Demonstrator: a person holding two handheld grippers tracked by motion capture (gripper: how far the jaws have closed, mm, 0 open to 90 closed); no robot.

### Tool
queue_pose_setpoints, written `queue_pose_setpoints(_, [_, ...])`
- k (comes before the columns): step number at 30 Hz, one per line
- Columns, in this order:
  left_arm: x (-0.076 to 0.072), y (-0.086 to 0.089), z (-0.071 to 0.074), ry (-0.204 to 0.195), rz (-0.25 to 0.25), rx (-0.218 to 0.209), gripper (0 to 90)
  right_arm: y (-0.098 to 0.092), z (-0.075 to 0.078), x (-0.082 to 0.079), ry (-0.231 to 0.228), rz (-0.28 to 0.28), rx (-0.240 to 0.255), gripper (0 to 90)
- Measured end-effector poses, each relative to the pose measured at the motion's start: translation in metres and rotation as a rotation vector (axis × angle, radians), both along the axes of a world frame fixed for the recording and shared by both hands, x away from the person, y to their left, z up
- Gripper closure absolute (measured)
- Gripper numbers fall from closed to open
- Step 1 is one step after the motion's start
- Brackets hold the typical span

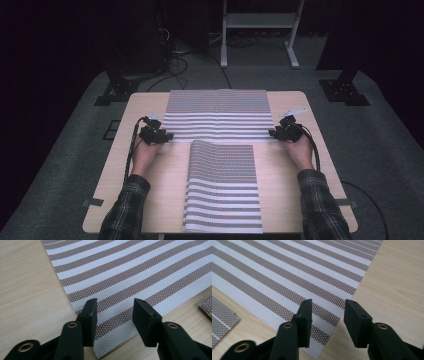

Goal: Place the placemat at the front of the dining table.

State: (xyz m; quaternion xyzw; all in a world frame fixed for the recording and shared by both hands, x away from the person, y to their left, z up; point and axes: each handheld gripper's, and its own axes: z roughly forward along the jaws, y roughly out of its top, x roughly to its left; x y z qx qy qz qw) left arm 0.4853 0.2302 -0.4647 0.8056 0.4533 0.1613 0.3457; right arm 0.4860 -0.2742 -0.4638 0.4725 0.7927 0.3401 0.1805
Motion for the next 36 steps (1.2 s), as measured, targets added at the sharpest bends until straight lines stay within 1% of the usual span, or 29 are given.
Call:
queue_pose_setpoints(2, [-0.002, 0.001, 0.003, -0.006, -0.002, -0.011, 43.4, -0.001, 0.002, -0.002, -0.004, 0.001, 0.012, 51.4])
queue_pose_setpoints(3, [-0.003, 0.001, 0.003, -0.009, -0.003, -0.016, 38.4, -0.001, 0.003, -0.003, -0.007, 0.003, 0.021, 48.2])
queue_pose_setpoints(5, [-0.005, 0.000, 0.005, -0.010, -0.016, -0.024, 31.6, -0.001, 0.005, -0.006, -0.012, -0.003, 0.021, 42.7])
queue_pose_setpoints(8, [-0.008, -0.002, 0.004, 0.012, -0.037, -0.033, 17.4, -0.002, 0.007, -0.010, -0.021, -0.025, 0.022, 30.9])
queue_pose_setpoints(10, [-0.010, -0.004, 0.004, 0.020, -0.035, -0.031, 7.3, -0.002, 0.008, -0.013, -0.005, -0.036, 0.017, 19.7])
queue_pose_setpoints(11, [-0.011, -0.004, 0.004, 0.032, -0.039, -0.030, 1.7, -0.001, 0.008, -0.014, 0.000, -0.038, 0.008, 11.9])
queue_pose_setpoints(12, [-0.013, -0.004, 0.005, 0.037, -0.044, -0.027, 0.0, 0.000, 0.008, -0.016, 0.005, -0.029, 0.000, 9.8])
queue_pose_setpoints(13, [-0.015, -0.004, 0.006, 0.031, -0.048, -0.023, 0.0, 0.001, 0.010, -0.018, 0.005, -0.019, 0.001, 9.7])
queue_pose_setpoints(14, [-0.018, -0.004, 0.007, 0.017, -0.051, -0.029, 0.0, 0.001, 0.010, -0.020, 0.000, -0.014, 0.006, 9.3])
queue_pose_setpoints(17, [-0.025, -0.003, 0.012, 0.017, -0.064, -0.030, 0.0, -0.001, 0.013, -0.029, -0.011, 0.011, 0.057, 9.3])
queue_pose_setpoints(18, [-0.028, -0.003, 0.013, 0.013, -0.070, -0.028, 0.0, -0.002, 0.014, -0.032, -0.013, 0.012, 0.061, 9.2])
queue_pose_setpoints(21, [-0.038, -0.002, 0.016, 0.003, -0.077, -0.041, 0.0, -0.005, 0.014, -0.041, -0.020, 0.015, 0.065, 9.3])
queue_pose_setpoints(23, [-0.045, -0.001, 0.018, -0.005, -0.081, -0.029, 0.0, -0.007, 0.013, -0.048, -0.030, 0.018, 0.078, 9.3])
queue_pose_setpoints(25, [-0.051, 0.000, 0.019, -0.010, -0.078, -0.038, 0.0, -0.008, 0.014, -0.053, -0.032, 0.016, 0.074, 9.3])
queue_pose_setpoints(30, [-0.073, 0.006, 0.022, -0.029, -0.076, -0.009, 0.0, -0.013, 0.019, -0.066, -0.058, 0.015, 0.086, 9.3])
queue_pose_setpoints(31, [-0.076, 0.007, 0.023, -0.032, -0.073, -0.008, 0.0, -0.014, 0.021, -0.070, -0.066, 0.016, 0.087, 9.3])
queue_pose_setpoints(34, [-0.087, 0.012, 0.025, -0.042, -0.070, -0.012, 0.0, -0.016, 0.025, -0.078, -0.067, 0.020, 0.093, 9.3])
queue_pose_setpoints(36, [-0.097, 0.014, 0.027, -0.054, -0.069, -0.013, 0.0, -0.017, 0.029, -0.087, -0.084, 0.014, 0.094, 9.3])
